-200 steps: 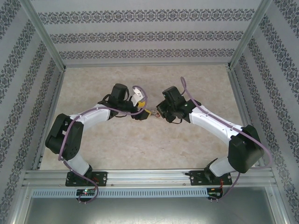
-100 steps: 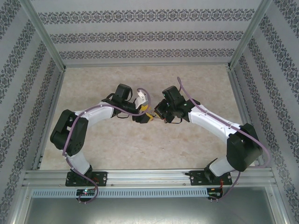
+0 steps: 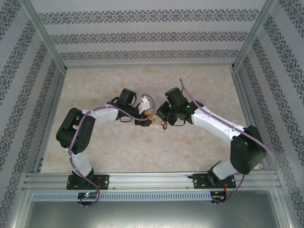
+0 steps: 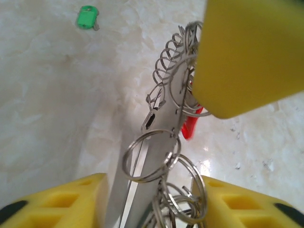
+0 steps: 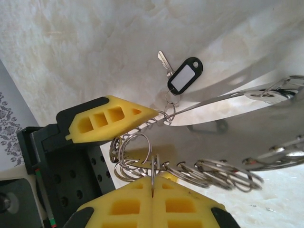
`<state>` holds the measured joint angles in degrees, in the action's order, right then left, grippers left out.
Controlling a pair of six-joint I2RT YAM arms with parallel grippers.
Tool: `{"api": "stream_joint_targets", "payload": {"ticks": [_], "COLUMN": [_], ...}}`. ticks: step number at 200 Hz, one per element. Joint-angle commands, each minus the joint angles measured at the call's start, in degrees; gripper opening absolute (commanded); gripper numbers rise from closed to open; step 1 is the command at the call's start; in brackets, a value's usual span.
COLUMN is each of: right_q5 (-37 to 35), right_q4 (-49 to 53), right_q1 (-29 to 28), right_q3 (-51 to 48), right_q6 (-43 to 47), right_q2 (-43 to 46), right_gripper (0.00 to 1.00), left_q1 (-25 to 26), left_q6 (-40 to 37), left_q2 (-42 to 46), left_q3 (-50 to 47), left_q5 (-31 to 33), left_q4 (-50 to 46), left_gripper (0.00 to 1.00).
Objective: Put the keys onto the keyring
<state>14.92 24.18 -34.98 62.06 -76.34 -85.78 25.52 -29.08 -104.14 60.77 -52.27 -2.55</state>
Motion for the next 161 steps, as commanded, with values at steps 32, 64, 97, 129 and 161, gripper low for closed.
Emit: {"api": "stream_joint_targets", "payload": {"ticks": [32,64,97,129,161], "right_q5": [1.52,1.27,0.99,0.69,0.64], "right_q4": [-0.94,-0.88,-0.11,0.14,0.11], "right_q1": [0.65,0.93,1.23,1.58,1.78], "right_q3": [-0.88,-1.67,-1.9,-2.36,-2.56], "right_q6": [1.63,2.44,3.92,4.62,5.23], "right_q2": [-0.1,0.53,1.39,2.1,2.66], "right_gripper": [0.0,0.0,0.0,0.0,0.0], "left_q1": [0.52,0.58,0.89,0.96,0.85], "left_q6": [-4.06,-4.73,-5.02,-5.85,-6.82], "left_q2": [0.32,0.6,0.56,0.51,0.26], "left_q3": [1.21,1.79,2.63,3.14,2.8], "left_q5": [-0.22,1.29,1.4,0.9,1.27], "left_q4": [-0.7,-1.94,-3.42,-6.33,-7.92], "left_gripper": [0.27,0.14,0.12,0.35,0.4]}}
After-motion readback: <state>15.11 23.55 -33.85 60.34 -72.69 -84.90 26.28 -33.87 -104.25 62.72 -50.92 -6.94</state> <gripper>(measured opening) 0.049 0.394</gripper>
